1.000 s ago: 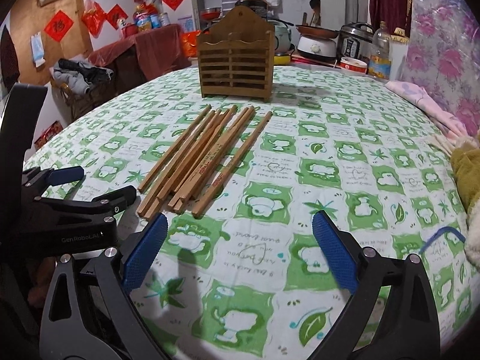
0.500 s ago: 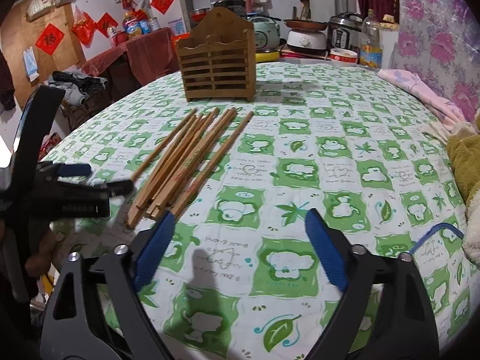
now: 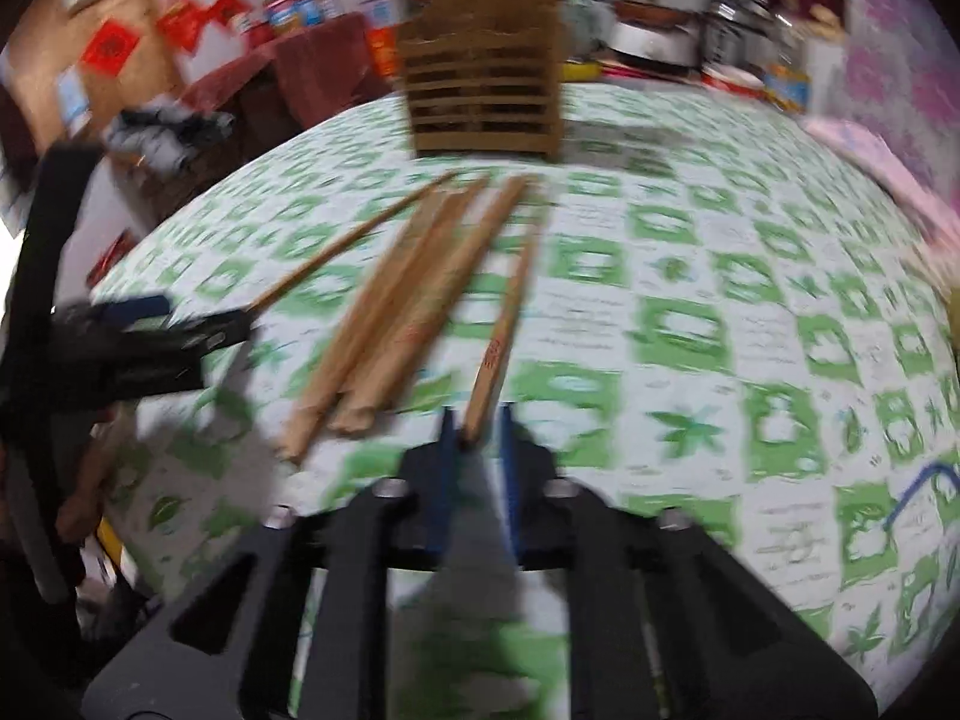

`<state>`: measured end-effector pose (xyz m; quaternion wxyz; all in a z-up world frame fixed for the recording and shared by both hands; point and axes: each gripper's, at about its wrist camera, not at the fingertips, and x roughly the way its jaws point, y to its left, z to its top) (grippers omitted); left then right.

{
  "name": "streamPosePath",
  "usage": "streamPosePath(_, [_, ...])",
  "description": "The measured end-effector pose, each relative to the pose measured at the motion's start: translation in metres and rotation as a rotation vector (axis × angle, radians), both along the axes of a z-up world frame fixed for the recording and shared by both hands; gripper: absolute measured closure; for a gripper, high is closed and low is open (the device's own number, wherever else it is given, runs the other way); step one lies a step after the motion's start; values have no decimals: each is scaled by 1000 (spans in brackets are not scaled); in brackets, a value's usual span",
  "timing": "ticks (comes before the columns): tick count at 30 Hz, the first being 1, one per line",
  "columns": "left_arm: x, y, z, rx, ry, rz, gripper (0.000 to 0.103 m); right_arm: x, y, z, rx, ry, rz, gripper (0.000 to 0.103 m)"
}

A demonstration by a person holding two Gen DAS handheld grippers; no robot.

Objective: Organize utensils
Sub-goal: 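Lift the chopstick with the right tool and carry it into the wooden holder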

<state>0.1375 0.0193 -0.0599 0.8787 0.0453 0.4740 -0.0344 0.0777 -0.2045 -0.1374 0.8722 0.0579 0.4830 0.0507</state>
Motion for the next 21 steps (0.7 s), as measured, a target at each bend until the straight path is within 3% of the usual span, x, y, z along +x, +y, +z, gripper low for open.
streamPosePath(3, [0, -4, 0, -11, 0, -9, 16, 0, -16, 1, 43, 4, -15, 96])
streamPosePath(4, [2, -5, -1, -30, 12, -13, 17, 0, -14, 2, 44, 0, -4, 89])
streamPosePath(8, [5, -13, -3, -51, 22, -21, 23, 4, -3, 2, 15, -3, 30, 89])
streamPosePath(11, [1, -20, -2, -54, 3, -61, 46, 3, -6, -2, 22, -5, 17, 95])
streamPosePath(13, [-5, -28, 0, -52, -14, -107, 75, 1, -9, -2, 36, -8, 11, 96])
streamPosePath(15, [-9, -34, 1, -59, -15, -148, 95, 0, -13, 0, 50, -12, 4, 96])
streamPosePath(21, [-11, -24, 23, -163, -38, -144, 98, -5, -16, 25, 20, -91, 5, 96])
